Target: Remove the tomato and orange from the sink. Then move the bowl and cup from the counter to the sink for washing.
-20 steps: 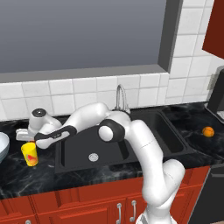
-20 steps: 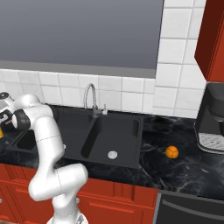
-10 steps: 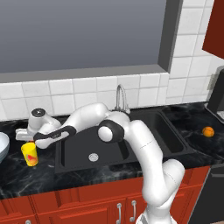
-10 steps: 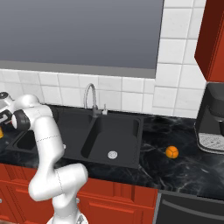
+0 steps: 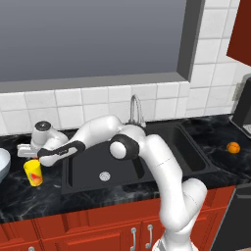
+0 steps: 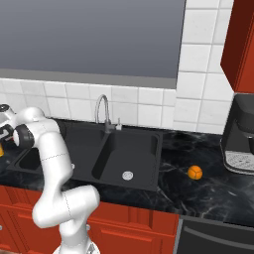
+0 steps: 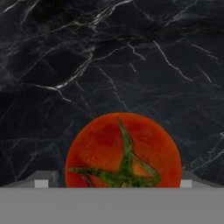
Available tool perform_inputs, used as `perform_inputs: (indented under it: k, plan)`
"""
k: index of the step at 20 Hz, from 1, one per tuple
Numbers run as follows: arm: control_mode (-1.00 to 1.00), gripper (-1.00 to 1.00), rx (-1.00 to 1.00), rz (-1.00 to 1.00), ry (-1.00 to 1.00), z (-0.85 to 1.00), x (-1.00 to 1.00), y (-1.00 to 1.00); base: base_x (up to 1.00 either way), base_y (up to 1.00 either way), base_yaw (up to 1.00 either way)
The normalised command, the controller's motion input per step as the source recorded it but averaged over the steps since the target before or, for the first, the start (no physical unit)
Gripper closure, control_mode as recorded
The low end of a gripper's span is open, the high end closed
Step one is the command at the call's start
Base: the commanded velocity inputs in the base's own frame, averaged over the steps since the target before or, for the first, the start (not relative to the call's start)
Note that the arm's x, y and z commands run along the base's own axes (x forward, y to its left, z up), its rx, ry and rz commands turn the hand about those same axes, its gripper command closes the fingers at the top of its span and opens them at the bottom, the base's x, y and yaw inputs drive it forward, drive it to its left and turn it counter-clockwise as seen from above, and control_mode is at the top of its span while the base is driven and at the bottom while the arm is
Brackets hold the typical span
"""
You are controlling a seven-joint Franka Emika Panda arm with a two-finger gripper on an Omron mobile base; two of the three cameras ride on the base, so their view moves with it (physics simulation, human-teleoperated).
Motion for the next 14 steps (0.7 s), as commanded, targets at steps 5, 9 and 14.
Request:
perform_inputs:
  k: [5, 9, 14]
  plan:
    - [-1.0, -1.0, 0.0, 0.0, 0.0, 0.07, -0.01, 0.0, 0.0, 0.0, 0.0]
    - [-1.0, -1.0, 0.0, 0.0, 0.0, 0.2, -0.04, 0.0, 0.0, 0.0, 0.0]
    - [-1.0, -1.0, 0.0, 0.0, 0.01, 0.22, -0.05, 0.0, 0.0, 0.0, 0.0]
